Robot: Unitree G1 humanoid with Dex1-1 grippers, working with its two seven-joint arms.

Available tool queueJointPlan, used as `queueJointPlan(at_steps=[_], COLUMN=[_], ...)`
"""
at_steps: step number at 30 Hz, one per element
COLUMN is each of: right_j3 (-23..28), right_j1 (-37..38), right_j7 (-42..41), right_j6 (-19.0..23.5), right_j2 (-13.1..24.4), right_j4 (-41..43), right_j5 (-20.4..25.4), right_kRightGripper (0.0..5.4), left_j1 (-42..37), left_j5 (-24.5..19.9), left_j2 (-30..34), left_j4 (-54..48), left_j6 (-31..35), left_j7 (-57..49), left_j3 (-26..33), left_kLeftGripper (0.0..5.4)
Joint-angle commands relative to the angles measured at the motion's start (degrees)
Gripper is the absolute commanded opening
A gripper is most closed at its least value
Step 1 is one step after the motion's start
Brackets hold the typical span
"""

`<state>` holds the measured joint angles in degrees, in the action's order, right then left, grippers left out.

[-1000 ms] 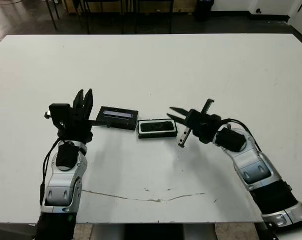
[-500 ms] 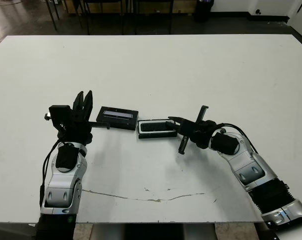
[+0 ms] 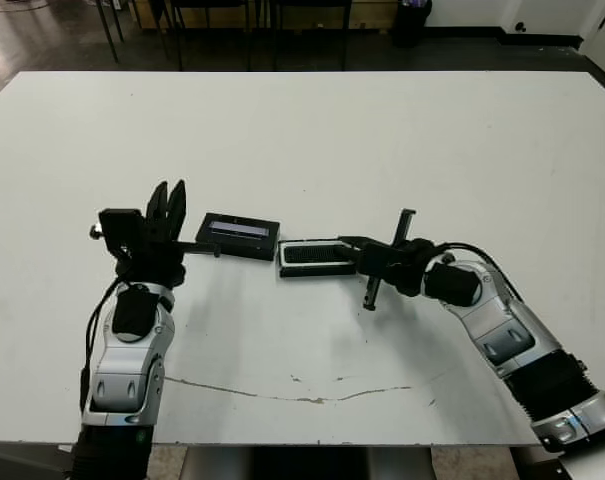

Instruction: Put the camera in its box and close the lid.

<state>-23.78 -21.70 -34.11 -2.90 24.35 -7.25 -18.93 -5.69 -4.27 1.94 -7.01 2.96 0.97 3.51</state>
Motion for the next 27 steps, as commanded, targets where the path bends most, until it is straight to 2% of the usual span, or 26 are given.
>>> queueJointPlan(at_steps=[1,5,8,10,13,15,17,20,27], right_j3=[4.41,12.67,17.99,22.03,26.71,28.74,29.56,29.16,27.96], right_j1=[4.47,3.83,2.70,1.85,1.24,1.05,1.09,1.97,3.80], right_j7=[2.57,6.97,8.86,9.16,10.46,10.99,10.76,9.32,7.45], right_j6=[3.26,3.22,6.70,7.58,13.07,16.75,18.24,18.50,18.13], right_j2=[-1.18,-4.53,-6.50,-8.16,-10.12,-10.52,-10.04,-8.04,-5.85], right_j4=[-0.09,3.74,7.66,8.09,8.74,8.47,7.98,8.24,10.98], right_j5=[3.44,11.14,16.95,22.86,30.06,33.33,34.68,34.32,33.68], right_kRightGripper=[0.01,0.01,0.01,0.01,0.01,0.01,0.01,0.01,0.01], left_j1=[-0.26,-0.78,-1.57,-2.58,-4.68,-6.58,-8.66,-13.47,-29.30], left_j5=[0.01,0.11,-0.40,-0.27,0.27,1.07,1.87,2.64,1.63], left_j2=[0.44,0.65,1.19,2.04,4.02,6.15,8.74,14.94,29.25], left_j4=[0.38,0.06,0.08,0.01,0.83,1.75,3.04,7.22,21.85], left_j6=[0.93,0.94,0.74,1.21,1.14,1.17,1.23,0.84,5.93], left_j7=[-0.05,-0.25,0.27,0.52,1.36,2.25,3.75,9.99,36.79], left_j3=[0.50,0.86,1.56,2.08,2.85,3.07,2.99,2.16,-4.73], left_kLeftGripper=[0.00,0.00,0.00,0.00,0.00,0.00,0.00,0.00,0.00])
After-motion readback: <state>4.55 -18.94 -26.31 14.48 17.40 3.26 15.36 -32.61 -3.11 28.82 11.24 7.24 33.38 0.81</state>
